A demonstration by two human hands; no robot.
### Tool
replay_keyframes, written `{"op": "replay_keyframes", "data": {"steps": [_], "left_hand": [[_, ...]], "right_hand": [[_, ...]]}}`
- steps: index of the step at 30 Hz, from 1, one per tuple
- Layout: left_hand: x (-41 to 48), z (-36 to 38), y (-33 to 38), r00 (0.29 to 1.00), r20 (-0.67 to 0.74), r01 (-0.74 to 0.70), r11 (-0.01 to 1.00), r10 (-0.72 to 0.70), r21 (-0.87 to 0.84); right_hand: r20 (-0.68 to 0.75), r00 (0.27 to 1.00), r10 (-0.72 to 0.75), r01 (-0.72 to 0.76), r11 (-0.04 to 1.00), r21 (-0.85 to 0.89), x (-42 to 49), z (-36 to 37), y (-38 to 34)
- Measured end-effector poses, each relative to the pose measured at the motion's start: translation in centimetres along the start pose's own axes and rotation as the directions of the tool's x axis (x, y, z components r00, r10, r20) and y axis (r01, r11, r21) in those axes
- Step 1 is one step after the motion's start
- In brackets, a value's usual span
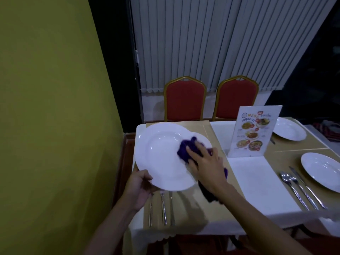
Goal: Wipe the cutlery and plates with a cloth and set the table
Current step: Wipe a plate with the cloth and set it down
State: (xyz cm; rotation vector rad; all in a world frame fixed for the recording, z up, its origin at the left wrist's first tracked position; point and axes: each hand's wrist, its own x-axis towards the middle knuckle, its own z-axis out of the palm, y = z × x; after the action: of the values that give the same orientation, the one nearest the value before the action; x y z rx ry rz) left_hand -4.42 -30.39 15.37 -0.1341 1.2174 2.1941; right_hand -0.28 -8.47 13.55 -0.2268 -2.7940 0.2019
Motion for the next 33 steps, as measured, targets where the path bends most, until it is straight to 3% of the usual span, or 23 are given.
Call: {"op": "replay_keyframes", "data": {"steps": [4,8,12,16,21,27,30,33], "left_hand": [[1.1,0.2,-0.9,0.997,-0.045,0.050,0.989,-0.057,-0.137],[1.6,0.8,-2.1,0.988,0.000,0.151,0.970,-0.154,-0.188],[1.5,2.0,-3.0,0.987,0.036,0.162,0.969,-0.158,-0.187],[2.2,2.5,-4.1,0.983,-0.124,0.139,0.990,-0.136,0.018],[2.5,1.9,-4.9,0.969,-0.227,0.129,0.982,-0.095,0.140],[1.9,1.3,-6.2,0.959,-0.246,0.164,0.982,-0.137,0.090],[2.0,1.8,-7.3,0.960,-0.221,0.198,0.976,-0.174,0.091],[2.4,1.6,-9.4,0.943,-0.282,0.221,0.966,-0.176,0.134]], "right_hand": [[0.000,0.977,-0.212,0.208,0.958,0.197,-4.3,1.6,-2.9],[0.057,0.947,-0.317,0.283,0.904,0.320,-3.0,0.9,-5.6],[0.067,0.940,-0.334,0.293,0.893,0.341,0.3,1.0,-6.1],[0.052,0.969,-0.241,0.220,0.941,0.259,2.6,2.5,-5.9],[0.075,0.929,-0.363,0.332,0.905,0.268,1.1,1.6,-6.1],[0.054,0.997,-0.064,0.069,0.992,-0.104,3.7,2.6,0.3],[0.099,0.995,0.021,-0.005,0.987,-0.160,1.9,3.1,2.3],[0.200,0.978,0.060,-0.026,0.985,-0.168,0.1,3.6,4.7]]}}
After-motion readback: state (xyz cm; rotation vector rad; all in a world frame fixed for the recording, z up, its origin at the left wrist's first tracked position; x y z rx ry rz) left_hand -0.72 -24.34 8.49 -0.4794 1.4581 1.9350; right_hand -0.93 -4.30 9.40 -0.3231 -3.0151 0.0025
